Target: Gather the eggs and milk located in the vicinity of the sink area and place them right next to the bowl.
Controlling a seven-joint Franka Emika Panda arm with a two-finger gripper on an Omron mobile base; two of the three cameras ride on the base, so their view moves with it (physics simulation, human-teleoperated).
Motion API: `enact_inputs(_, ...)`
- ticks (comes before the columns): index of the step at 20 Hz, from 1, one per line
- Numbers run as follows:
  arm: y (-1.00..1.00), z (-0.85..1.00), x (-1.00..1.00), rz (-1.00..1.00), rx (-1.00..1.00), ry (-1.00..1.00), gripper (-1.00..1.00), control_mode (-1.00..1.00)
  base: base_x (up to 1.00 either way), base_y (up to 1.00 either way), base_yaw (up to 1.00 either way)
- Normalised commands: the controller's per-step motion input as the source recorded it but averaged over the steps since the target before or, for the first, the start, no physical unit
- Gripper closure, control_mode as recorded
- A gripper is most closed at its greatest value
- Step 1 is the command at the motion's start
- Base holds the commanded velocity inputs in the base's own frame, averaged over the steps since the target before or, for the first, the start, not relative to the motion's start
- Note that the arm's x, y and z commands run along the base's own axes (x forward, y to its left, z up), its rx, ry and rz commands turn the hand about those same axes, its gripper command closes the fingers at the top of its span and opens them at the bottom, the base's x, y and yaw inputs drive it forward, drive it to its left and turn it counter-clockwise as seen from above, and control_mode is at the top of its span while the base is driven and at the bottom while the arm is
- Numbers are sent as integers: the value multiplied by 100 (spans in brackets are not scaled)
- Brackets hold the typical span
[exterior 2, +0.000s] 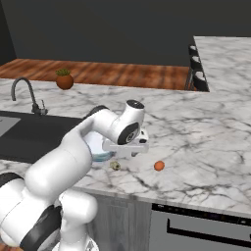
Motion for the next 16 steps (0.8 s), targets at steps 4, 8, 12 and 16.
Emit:
enact_inputs(4,-50,0,-14,-22,10,26,-100,-100,0,0,0)
enact_inputs(8,-41,0,-12,-23,8,17,-100,-100,0,0,0)
enact_inputs(12,-25,0,-4,-23,5,9,-100,-100,0,0,0)
enact_inputs(16,-7,0,0,-17,0,0,-100,-100,0,0,0)
